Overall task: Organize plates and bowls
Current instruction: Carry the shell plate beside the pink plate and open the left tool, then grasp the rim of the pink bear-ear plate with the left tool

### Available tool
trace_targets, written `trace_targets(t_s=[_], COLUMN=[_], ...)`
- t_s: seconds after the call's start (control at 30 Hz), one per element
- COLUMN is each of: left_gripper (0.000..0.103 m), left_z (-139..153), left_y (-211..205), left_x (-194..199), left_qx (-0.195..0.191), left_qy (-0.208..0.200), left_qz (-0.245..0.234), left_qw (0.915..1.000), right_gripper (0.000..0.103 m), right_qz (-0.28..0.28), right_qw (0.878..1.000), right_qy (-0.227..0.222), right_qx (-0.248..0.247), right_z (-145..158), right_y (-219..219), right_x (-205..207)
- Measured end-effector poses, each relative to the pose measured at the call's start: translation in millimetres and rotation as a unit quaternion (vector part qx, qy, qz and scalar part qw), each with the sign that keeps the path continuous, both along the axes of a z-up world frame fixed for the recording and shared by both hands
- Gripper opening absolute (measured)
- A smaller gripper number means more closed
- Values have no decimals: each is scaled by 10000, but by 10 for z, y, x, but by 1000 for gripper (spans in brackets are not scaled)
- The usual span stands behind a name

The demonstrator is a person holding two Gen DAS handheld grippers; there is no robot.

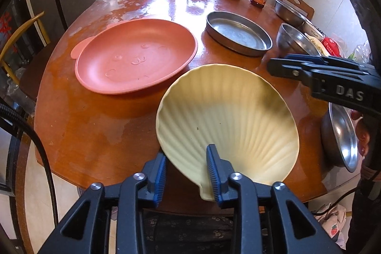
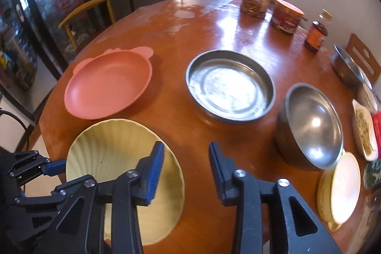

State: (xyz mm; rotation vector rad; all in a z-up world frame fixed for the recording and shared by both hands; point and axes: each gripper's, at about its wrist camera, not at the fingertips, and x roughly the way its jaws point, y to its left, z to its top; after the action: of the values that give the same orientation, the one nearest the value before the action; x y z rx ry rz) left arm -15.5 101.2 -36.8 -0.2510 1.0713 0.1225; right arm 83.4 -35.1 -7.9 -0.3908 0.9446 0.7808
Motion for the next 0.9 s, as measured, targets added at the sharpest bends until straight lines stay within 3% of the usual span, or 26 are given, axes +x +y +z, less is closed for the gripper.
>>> trace_targets(t_s=[0.1, 0.3, 0.53, 0.63, 0.9], left_gripper=[50, 52, 64, 66, 66], left_z=[44, 98, 299, 358, 392], left_y=[-22, -2, 233, 389, 864], left_x=[-10, -34, -173, -227, -233], left_qx=[121, 243, 162, 158, 201], left_qy=[-65, -105, -489, -567, -503], left_qz=[-8, 101, 368, 580, 1104], left_qw=[9999, 9996, 9980, 9966, 9924], right_gripper=[48, 52, 55, 60, 61], right_qz=[-48, -159, -230, -223, -187], right_qw=[9999, 9992, 9971, 9968, 9960], right_qy=[63, 172, 153, 73, 116], right_qx=[92, 312, 705, 762, 862], right_z=[9, 30, 205, 280, 435], right_y=[-99, -226, -338, -333, -82], right_x=[-21, -85, -186, -239, -243])
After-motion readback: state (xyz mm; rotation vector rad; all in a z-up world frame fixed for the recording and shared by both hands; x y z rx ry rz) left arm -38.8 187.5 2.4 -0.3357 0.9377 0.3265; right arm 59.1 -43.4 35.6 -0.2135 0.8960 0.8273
